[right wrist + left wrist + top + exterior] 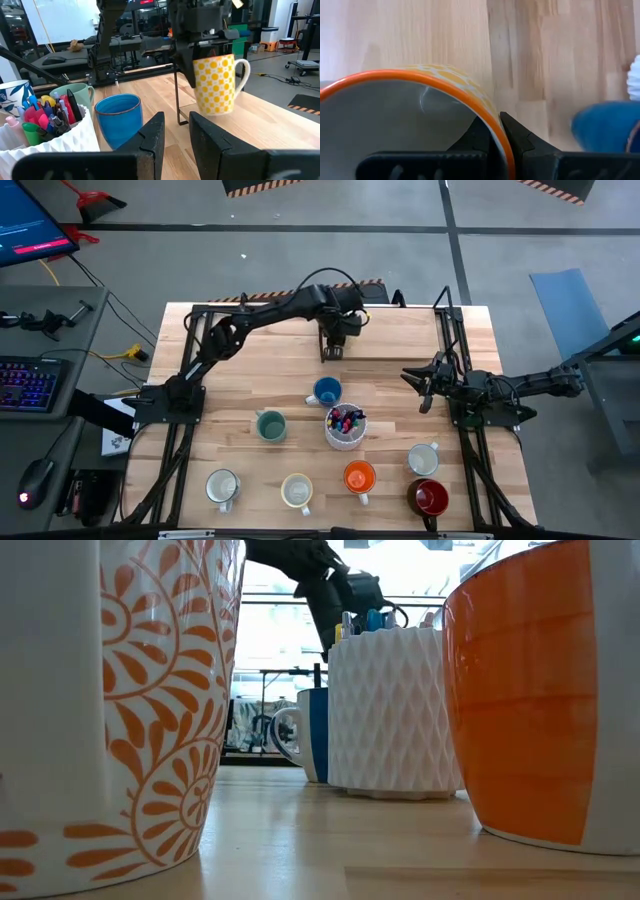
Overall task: Place coffee mugs
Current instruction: Put the yellow patterned mug on the shelf
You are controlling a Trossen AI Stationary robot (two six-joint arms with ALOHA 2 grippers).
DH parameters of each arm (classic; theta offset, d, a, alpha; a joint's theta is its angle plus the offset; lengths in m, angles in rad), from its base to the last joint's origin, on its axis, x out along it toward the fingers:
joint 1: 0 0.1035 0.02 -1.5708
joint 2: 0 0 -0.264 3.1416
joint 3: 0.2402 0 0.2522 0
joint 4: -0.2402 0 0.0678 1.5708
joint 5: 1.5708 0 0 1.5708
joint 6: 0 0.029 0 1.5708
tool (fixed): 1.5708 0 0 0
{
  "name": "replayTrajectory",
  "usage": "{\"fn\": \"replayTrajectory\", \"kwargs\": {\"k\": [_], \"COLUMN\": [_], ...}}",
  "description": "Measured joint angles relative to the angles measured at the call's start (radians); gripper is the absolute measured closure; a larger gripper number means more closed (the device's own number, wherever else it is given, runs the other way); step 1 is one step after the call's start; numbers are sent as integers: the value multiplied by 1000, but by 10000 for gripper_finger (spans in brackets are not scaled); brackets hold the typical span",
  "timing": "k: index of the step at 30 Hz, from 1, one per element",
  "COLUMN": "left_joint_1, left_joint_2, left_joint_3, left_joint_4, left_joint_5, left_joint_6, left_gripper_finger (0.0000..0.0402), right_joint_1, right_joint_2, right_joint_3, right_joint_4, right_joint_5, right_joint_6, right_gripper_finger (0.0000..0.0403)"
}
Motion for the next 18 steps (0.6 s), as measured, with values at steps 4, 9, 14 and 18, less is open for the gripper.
{"fn": "replayTrajectory", "kwargs": {"k": [4, 9, 14, 18], "left_joint_1": [-1, -3, -3, -3], "left_joint_2": [15, 19, 19, 19], "left_joint_3": [0, 0, 0, 1], "left_joint_4": [4, 8, 18, 21], "left_joint_5": [0, 2, 1, -21], "left_joint_6": [-6, -6, -6, -6], "left_gripper_finger": [394, 394, 361, 333], "right_joint_1": [0, 0, 0, 0], "right_joint_2": [0, 0, 0, 0], "right_joint_3": [0, 0, 0, 0], "right_joint_4": [0, 0, 0, 0], "right_joint_5": [0, 0, 0, -6], "right_joint_6": [0, 1, 2, 3], "right_gripper_finger": [327, 327, 327, 327]}}
